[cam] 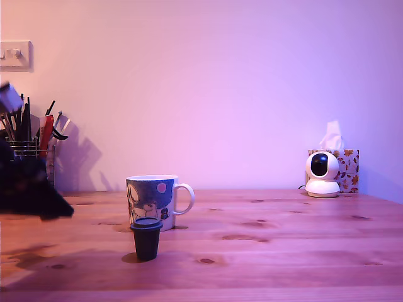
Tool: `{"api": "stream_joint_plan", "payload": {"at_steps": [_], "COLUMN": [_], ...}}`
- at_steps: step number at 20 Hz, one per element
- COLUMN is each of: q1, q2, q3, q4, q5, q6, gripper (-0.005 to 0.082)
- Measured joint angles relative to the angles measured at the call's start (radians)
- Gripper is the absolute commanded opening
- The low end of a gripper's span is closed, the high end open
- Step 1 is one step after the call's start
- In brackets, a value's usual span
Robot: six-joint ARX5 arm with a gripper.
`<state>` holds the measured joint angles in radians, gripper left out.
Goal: Pick up the coffee capsules on the table and drop them inside the coffee cup
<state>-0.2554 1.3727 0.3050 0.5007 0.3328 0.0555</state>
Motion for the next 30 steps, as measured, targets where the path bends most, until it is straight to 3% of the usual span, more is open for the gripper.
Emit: {"api": "stream_joint_plan", "payload": {"at_steps": [4, 10, 30], "q1": [0.0, 0.0, -0.039], "q2": [-0.092, -0.102, -0.101], "q3": [0.008, 0.096, 0.433], "q4": [-0.111, -0.247, -0.48], "q5": [0.001, 0.001, 0.002], "q6": [0.0, 0.0, 0.0], "gripper": [0.021, 0.021, 0.021]}}
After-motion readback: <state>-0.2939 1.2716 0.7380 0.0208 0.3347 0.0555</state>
